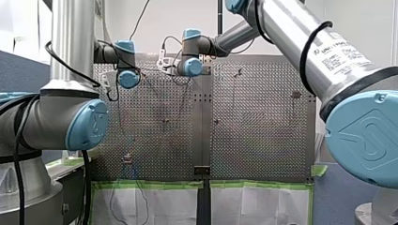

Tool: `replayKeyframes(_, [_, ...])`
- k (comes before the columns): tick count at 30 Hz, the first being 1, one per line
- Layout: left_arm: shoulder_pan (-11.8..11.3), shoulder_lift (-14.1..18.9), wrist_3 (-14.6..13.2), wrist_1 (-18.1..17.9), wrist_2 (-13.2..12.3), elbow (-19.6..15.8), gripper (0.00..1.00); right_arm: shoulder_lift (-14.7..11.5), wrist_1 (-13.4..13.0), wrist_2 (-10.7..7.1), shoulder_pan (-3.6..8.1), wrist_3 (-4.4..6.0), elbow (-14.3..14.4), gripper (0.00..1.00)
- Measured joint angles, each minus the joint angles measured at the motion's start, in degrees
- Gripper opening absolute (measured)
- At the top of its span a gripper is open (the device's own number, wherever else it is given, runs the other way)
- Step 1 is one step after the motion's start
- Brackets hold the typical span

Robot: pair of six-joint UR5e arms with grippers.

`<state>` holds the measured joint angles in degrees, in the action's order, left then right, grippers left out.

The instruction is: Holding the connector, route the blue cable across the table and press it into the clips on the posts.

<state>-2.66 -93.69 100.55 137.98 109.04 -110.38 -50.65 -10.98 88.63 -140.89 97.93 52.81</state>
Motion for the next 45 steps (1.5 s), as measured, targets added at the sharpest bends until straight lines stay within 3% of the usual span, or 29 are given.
replayKeyframes(14, [-3.6,-6.2,2.3,-3.0,-4.6,3.5,0.0,0.3,0.1,0.06,0.76,-0.01,-0.5,0.0])
replayKeyframes(23, [-7.0,-6.7,4.2,-4.8,-7.6,4.1,0.0,0.4,0.2,-0.02,1.54,0.0,-2.2,0.0])
replayKeyframes(31, [-7.5,-6.7,6.0,-3.7,-10.5,4.1,0.0,0.4,0.6,0.06,1.62,0.0,-2.5,0.0])
replayKeyframes(32, [-7.5,-6.7,6.5,-3.3,-10.7,4.1,0.16,0.4,0.7,0.09,1.62,0.0,-2.5,0.0])
replayKeyframes(33, [-7.5,-6.7,7.0,-3.0,-10.8,4.1,0.16,0.5,0.8,0.11,1.6,0.0,-2.5,0.0])
replayKeyframes(34, [-7.5,-6.7,7.4,-2.6,-10.8,4.1,0.32,0.5,0.9,0.15,1.58,0.0,-2.5,0.0])
replayKeyframes(35, [-7.5,-6.7,8.1,-2.1,-10.6,4.1,0.58,0.5,1.0,0.22,1.55,0.0,-2.5,0.0])
replayKeyframes(36, [-7.5,-6.7,8.6,-1.7,-10.4,4.1,0.58,0.5,1.2,0.35,1.5,0.0,-2.5,0.0])
replayKeyframes(38, [-7.5,-6.7,9.6,-0.6,-10.1,4.1,0.9,0.5,1.4,0.61,1.43,0.0,-2.5,0.0])
replayKeyframes(39, [-7.5,-6.7,9.8,-0.2,-10.0,4.1,0.9,0.5,1.6,0.72,1.41,0.0,-2.5,0.0])
replayKeyframes(40, [-7.5,-6.7,10.0,0.3,-10.0,4.1,1.0,0.5,1.7,0.84,1.39,0.0,-2.5,0.0])
replayKeyframes(45, [-7.4,-6.6,8.9,3.0,-10.0,4.1,1.0,0.7,2.6,1.55,1.32,0.0,-2.5,0.0])
